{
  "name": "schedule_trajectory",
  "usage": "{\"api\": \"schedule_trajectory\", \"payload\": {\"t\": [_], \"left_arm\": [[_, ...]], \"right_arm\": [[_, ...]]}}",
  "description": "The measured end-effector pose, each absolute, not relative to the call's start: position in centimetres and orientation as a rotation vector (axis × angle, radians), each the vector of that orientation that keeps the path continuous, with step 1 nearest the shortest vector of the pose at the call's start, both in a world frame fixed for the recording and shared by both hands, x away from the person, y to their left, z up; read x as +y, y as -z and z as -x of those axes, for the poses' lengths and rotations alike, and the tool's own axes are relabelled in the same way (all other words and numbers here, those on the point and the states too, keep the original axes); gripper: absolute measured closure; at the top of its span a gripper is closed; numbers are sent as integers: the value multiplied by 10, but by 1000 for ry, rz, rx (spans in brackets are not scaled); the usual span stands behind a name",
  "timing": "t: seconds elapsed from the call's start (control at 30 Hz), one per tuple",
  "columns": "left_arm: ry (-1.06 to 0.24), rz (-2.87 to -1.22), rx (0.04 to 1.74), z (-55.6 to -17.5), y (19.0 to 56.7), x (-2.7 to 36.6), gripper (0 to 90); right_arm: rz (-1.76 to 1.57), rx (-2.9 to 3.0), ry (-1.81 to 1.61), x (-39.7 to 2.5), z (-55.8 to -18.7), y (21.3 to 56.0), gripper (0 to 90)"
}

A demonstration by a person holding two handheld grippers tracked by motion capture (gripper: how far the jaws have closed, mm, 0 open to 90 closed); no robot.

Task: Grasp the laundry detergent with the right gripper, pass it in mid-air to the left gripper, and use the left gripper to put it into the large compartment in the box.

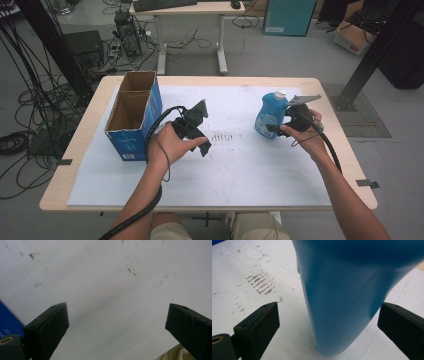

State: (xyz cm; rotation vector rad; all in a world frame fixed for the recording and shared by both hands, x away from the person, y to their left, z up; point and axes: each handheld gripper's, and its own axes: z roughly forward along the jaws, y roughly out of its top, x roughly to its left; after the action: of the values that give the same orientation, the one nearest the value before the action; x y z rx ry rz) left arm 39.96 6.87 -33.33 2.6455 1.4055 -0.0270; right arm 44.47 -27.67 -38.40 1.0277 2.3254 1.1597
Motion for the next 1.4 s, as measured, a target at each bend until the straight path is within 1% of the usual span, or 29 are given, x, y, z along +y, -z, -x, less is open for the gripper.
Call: {"api": "schedule_trajectory", "payload": {"t": [0.8, 1.4], "left_arm": [[28, -2646, 1399, -400, 333, 68, 52], [22, -2641, 1396, -398, 330, 68, 52]], "right_arm": [[-1024, 2261, -1218, -275, -446, 393, 28], [-1009, 2249, -1224, -275, -446, 392, 23]]}}
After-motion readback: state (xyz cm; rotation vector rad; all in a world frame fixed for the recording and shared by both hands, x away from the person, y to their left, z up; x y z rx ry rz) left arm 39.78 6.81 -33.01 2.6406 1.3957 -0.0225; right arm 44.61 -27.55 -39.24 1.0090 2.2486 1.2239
